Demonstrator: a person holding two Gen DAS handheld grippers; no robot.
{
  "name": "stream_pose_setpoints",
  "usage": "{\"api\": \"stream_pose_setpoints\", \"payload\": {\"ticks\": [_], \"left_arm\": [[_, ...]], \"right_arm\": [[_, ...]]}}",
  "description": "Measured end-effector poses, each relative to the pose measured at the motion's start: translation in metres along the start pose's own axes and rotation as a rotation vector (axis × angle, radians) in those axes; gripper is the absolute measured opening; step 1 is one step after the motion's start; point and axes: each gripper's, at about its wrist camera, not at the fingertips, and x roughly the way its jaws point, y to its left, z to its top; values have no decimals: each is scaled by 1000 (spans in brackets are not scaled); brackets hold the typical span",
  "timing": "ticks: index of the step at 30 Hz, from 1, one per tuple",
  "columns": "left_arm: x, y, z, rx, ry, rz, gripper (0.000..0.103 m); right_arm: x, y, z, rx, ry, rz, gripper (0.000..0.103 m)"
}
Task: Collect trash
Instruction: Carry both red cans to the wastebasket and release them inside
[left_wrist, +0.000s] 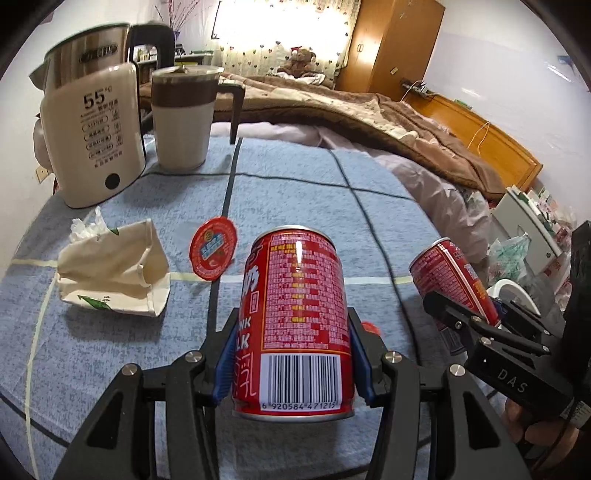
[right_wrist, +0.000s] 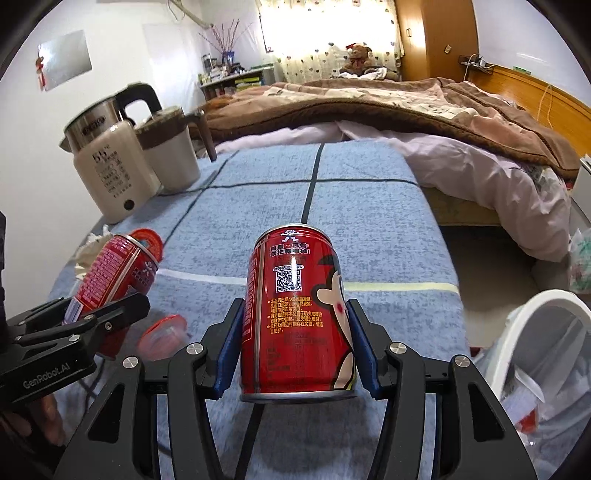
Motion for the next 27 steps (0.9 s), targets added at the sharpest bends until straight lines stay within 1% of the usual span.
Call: {"api": "stream_pose_setpoints", "payload": {"ticks": [7, 11, 13, 17, 20, 23, 26, 27], "left_arm": [[-12, -27, -2, 50, -18, -29, 54], [-17, -49, -5, 95, -30, -41, 54], [-18, -61, -6, 117, -30, -62, 54], [-20, -87, -10, 165, -35, -88, 54], [-20, -109, -14, 209, -44, -91, 54], [-19, -130, -17, 231, -33, -132, 54], [-19, -152, -22, 276, -42, -129, 54], [-18, -159, -23, 284, -36, -143, 54]], "right_arm": [[-31, -11, -7, 26, -39, -25, 54], [-51, -27, -14, 56, -61, -49, 54], [-62, -37, -18, 75, -73, -62, 54], [-86, -57, -26, 104, -105, -109, 54], [-99, -70, -33, 122, -118, -143, 54], [-113, -87, -40, 149, -133, -174, 54], [-125, -105, -48, 175, -141, -205, 54], [-129, -113, -51, 186, -142, -219, 54]]}}
